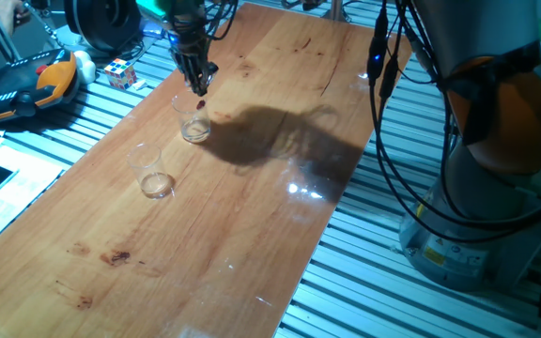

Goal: Transfer liquid using a dropper

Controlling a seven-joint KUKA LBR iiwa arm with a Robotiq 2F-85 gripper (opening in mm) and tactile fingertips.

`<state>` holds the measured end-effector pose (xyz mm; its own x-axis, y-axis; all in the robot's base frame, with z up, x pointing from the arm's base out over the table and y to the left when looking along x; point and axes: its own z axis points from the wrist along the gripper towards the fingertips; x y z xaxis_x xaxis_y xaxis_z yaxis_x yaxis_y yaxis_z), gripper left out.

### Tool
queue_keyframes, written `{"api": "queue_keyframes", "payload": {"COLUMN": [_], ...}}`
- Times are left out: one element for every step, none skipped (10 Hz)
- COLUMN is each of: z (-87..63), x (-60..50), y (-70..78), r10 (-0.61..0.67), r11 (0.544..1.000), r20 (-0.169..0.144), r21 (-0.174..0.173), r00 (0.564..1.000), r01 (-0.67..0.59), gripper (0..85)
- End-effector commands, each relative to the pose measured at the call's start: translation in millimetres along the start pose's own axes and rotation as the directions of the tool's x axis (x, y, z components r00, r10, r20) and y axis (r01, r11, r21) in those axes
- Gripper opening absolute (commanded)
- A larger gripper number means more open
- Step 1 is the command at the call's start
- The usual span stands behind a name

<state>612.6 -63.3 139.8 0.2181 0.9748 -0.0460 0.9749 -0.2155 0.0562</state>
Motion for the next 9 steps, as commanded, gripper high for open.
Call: {"api": "queue_keyframes", "payload": {"z": [1.2, 1.0, 0.3, 0.4, 0.4, 1.0, 0.7, 0.2, 0.3], "x": [0.1, -0.4, -1.7, -3.3, -5.4, -7.3, -8.2, -8.8, -9.1], "y": [0.2, 0.2, 0.3, -0.9, -3.2, -5.8, -7.8, -10.2, -13.3], "r10": [-0.981, -0.985, -0.99, -0.99, -0.991, -0.994, -0.994, -0.995, -0.996], "r11": [0.196, 0.173, 0.144, 0.138, 0.133, 0.111, 0.108, 0.096, 0.09], "r20": [-0.013, -0.007, -0.004, -0.008, -0.009, -0.008, -0.016, -0.021, -0.027], "r21": [-0.097, -0.1, -0.092, -0.087, -0.086, -0.072, -0.071, -0.066, -0.066], "r00": [0.196, 0.173, 0.144, 0.138, 0.133, 0.111, 0.107, 0.094, 0.088], "r01": [0.976, 0.98, 0.985, 0.987, 0.987, 0.991, 0.992, 0.993, 0.994], "gripper": [15.0, 15.0, 15.0, 15.0, 14.3, 13.7, 12.7, 11.0, 9.3]}}
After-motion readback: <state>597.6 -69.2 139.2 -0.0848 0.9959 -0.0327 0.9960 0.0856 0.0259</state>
